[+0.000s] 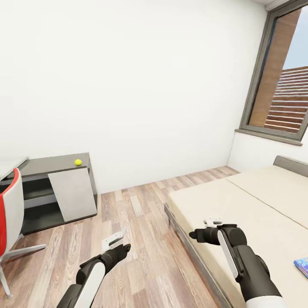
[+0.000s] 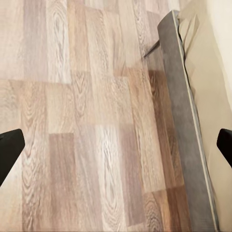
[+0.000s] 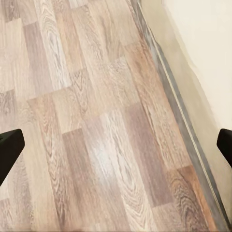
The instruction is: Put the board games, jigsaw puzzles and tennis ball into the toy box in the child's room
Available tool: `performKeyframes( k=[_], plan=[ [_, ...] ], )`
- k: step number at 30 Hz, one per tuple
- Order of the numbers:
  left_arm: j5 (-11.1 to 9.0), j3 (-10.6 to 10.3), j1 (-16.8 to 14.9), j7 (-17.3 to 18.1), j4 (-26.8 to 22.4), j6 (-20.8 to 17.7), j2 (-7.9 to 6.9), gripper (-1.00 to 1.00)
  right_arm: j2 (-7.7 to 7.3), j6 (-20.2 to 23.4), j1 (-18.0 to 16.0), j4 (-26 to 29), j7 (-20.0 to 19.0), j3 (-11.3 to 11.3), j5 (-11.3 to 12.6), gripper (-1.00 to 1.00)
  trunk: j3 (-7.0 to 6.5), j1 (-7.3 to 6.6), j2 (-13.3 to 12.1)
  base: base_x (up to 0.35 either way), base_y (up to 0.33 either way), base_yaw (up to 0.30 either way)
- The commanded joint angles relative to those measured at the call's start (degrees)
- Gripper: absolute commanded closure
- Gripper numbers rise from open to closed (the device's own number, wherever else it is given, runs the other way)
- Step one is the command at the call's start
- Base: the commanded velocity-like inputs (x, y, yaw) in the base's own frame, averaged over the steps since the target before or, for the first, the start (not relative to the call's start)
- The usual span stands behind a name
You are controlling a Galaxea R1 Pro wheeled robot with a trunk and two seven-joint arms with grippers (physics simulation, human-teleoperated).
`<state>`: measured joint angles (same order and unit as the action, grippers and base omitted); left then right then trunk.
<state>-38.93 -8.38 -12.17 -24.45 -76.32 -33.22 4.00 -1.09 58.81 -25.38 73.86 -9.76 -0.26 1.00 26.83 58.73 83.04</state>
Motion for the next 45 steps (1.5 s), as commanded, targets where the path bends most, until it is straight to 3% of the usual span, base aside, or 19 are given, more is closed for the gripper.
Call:
performKeyframes(
  k=[1, 18, 31, 45],
  plan=[
    [-0.6, -0.1, 0.0, -0.6, -0.1, -0.1, 0.00, -1.00, -0.02, 0.2, 0.0, 0.1, -0.1, 0.0, 0.1, -1.00, 0.07, 0.00, 0.0, 0.000, -0.262, 0.260],
    [-0.6, 0.0, 0.0, -0.6, -0.1, -0.1, -0.04, -1.00, 0.01, 0.3, 0.0, 0.1, 0.0, 0.0, 0.1, -1.00, 0.07, 0.00, 0.0, 0.000, -0.255, 0.221],
    [-0.5, -0.1, 0.0, -0.6, -0.1, -0.1, -0.02, -1.00, 0.01, 0.3, 0.0, 0.1, 0.0, 0.0, 0.1, -1.00, 0.07, 0.00, 0.0, -0.011, -0.075, 0.041],
    [-0.5, -0.3, -0.1, -0.6, -0.1, -0.1, 0.01, -1.00, -0.01, 0.3, 0.0, 0.1, 0.0, 0.0, 0.0, -1.00, 0.07, 0.00, 0.0, -0.176, -0.109, 0.006]
  ],
)
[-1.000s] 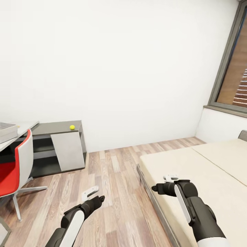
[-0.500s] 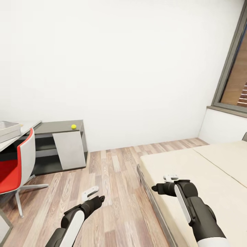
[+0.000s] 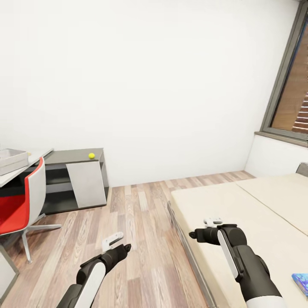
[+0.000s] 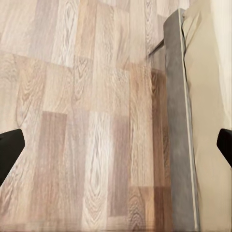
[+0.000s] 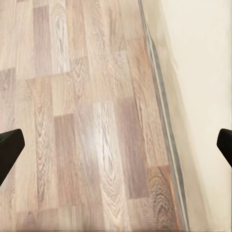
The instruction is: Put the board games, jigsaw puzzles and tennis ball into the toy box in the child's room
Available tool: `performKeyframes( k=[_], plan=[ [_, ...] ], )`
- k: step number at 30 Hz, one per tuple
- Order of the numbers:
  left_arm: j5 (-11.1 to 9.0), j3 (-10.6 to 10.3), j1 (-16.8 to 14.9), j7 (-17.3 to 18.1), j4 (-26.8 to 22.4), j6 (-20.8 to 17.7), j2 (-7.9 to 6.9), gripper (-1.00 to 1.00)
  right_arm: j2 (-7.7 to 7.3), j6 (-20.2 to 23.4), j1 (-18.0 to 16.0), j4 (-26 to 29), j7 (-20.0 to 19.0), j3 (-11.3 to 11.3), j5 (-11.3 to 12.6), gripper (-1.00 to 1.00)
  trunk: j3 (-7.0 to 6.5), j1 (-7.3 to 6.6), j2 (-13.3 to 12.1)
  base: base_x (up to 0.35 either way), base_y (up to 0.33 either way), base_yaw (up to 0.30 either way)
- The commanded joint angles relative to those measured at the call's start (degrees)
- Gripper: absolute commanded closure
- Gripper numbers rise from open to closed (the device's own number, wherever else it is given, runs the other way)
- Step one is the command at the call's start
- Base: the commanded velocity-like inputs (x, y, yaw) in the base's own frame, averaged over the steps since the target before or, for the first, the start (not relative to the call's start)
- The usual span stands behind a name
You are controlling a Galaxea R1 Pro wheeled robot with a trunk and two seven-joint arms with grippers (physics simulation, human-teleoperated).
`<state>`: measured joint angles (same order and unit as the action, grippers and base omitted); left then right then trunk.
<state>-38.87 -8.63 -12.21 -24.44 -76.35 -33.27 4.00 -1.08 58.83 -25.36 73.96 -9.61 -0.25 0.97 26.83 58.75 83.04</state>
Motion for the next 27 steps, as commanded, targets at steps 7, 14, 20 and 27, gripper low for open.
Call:
performKeyframes(
  k=[7, 14, 20, 27],
  plan=[
    [-0.6, -0.1, 0.0, -0.5, -0.1, -0.1, 0.03, -1.00, -0.05, 0.2, 0.0, 0.0, -0.1, 0.0, 0.1, -1.00, 0.07, -0.02, 0.0, -0.140, -0.056, 0.001],
    [-0.6, -0.1, -0.1, -0.6, -0.1, 0.0, 0.03, -1.00, -0.06, 0.2, 0.0, 0.0, -0.1, 0.0, 0.1, -1.00, 0.07, -0.02, 0.0, -0.051, -0.020, 0.000],
    [-0.6, -0.1, -0.1, -0.6, -0.1, -0.1, 0.04, -1.00, -0.05, 0.3, 0.0, 0.1, -0.1, 0.0, 0.0, -1.00, 0.07, -0.02, 0.0, -0.022, -0.008, 0.000],
    [-0.6, -0.1, -0.1, -0.6, -0.1, -0.1, 0.04, -1.00, -0.15, 0.3, 0.0, 0.1, -0.1, 0.0, 0.0, -1.00, 0.07, -0.02, 0.0, -0.070, -0.003, 0.002]
  ],
)
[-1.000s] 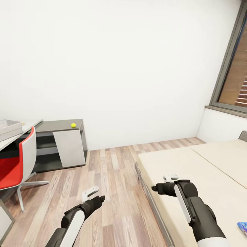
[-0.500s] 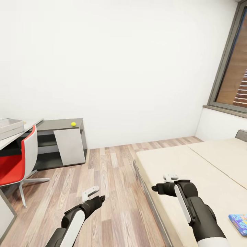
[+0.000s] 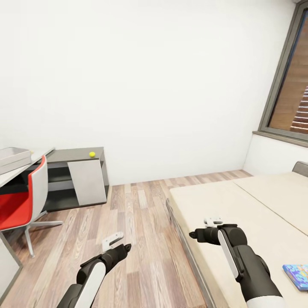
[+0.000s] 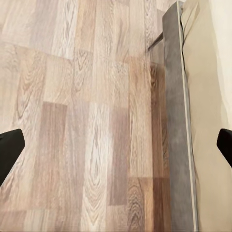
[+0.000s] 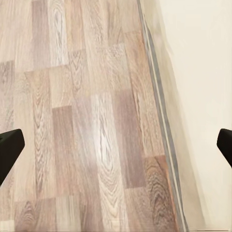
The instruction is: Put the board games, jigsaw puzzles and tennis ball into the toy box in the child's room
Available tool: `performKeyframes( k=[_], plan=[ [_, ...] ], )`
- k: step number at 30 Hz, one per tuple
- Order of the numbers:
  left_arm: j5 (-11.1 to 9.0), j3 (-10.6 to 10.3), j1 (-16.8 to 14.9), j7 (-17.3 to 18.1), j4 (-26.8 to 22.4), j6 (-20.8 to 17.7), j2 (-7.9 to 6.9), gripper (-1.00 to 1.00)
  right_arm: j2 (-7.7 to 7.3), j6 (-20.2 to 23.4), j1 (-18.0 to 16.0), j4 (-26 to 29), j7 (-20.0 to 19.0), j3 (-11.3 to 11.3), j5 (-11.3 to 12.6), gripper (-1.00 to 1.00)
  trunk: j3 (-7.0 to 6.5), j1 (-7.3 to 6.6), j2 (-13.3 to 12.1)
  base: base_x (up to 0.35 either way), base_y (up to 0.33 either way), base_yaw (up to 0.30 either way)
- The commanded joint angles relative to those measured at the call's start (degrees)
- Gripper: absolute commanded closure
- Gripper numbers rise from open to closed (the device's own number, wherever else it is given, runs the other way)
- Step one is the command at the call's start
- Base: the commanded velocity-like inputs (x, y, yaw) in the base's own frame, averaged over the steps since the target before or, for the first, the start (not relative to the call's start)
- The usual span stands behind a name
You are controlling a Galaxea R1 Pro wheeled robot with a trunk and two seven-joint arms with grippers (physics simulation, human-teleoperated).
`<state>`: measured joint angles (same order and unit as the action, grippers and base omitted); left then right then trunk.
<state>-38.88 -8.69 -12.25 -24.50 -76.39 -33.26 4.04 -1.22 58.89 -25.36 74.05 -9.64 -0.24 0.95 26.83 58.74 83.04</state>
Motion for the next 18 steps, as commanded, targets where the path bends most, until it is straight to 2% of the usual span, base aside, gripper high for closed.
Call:
performKeyframes(
  k=[1, 8, 18],
  plan=[
    [-0.6, 0.0, 0.0, -0.6, -0.1, -0.1, -0.02, -1.00, -0.01, 0.2, 0.0, 0.1, -0.1, 0.0, 0.1, -1.00, 0.07, -0.01, 0.0, -0.144, -0.002, 0.032],
    [-0.6, 0.2, 0.0, -0.6, -0.1, -0.1, -0.07, -1.00, -0.06, 0.3, 0.0, 0.0, -0.1, 0.0, 0.1, -1.00, 0.07, -0.01, 0.0, -0.140, -0.001, 0.134],
    [-0.6, 0.3, -0.1, -0.6, -0.1, -0.1, -0.08, -1.00, -0.09, 0.3, 0.0, 0.0, -0.1, 0.0, 0.2, -1.00, 0.07, -0.01, 0.0, -0.047, 0.000, 0.236]
  ],
)
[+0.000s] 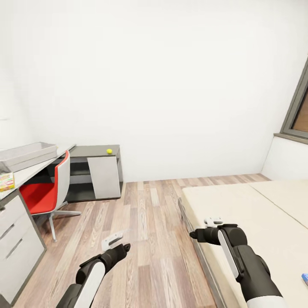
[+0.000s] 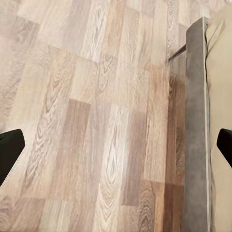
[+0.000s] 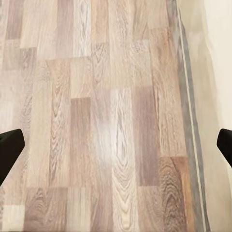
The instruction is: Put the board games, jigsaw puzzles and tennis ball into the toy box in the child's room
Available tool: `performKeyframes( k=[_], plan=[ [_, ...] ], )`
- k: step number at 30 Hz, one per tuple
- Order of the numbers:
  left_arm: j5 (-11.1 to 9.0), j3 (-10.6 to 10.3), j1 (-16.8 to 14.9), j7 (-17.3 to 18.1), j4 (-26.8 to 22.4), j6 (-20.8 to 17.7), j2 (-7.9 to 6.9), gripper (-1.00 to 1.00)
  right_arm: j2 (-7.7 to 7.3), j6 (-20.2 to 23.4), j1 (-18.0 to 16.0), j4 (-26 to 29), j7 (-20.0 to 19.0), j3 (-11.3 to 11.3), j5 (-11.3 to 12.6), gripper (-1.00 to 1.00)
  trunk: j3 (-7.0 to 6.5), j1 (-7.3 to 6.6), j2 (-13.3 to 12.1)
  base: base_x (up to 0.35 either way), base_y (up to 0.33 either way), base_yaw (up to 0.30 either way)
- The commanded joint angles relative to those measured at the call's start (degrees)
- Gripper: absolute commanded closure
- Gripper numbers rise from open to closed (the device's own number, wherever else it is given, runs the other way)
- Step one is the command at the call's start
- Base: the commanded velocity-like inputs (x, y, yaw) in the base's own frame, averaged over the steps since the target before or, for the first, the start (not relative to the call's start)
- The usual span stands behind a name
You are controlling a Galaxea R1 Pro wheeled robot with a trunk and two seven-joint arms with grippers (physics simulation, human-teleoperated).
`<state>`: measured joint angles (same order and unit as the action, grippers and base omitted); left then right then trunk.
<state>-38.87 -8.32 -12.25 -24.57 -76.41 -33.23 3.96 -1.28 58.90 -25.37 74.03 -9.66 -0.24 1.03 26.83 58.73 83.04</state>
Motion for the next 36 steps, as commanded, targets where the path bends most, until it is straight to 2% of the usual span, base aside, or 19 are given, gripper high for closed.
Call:
performKeyframes(
  k=[1, 14, 29, 36],
  plan=[
    [-0.6, -0.1, -0.1, -0.6, -0.1, -0.1, 0.00, -1.00, -0.03, 0.3, 0.0, 0.1, -0.1, 0.0, 0.1, -1.00, 0.07, 0.00, 0.0, -0.020, 0.000, 0.263],
    [-0.6, 0.0, -0.1, -0.6, -0.1, -0.1, 0.00, -1.00, -0.03, 0.3, 0.0, 0.1, -0.1, 0.0, 0.1, -1.00, 0.07, 0.00, 0.0, -0.008, 0.000, 0.191],
    [-0.6, -0.2, -0.1, -0.5, -0.1, -0.1, 0.04, -1.00, -0.03, 0.3, 0.0, 0.1, -0.1, 0.0, 0.1, -1.00, 0.07, 0.00, 0.0, -0.005, 0.000, 0.034],
    [-0.6, -0.3, -0.1, -0.5, -0.2, -0.1, 0.06, -1.00, -0.03, 0.3, 0.0, 0.1, -0.1, 0.0, 0.1, -1.00, 0.07, 0.00, 0.0, -0.129, -0.038, 0.006]
  ],
)
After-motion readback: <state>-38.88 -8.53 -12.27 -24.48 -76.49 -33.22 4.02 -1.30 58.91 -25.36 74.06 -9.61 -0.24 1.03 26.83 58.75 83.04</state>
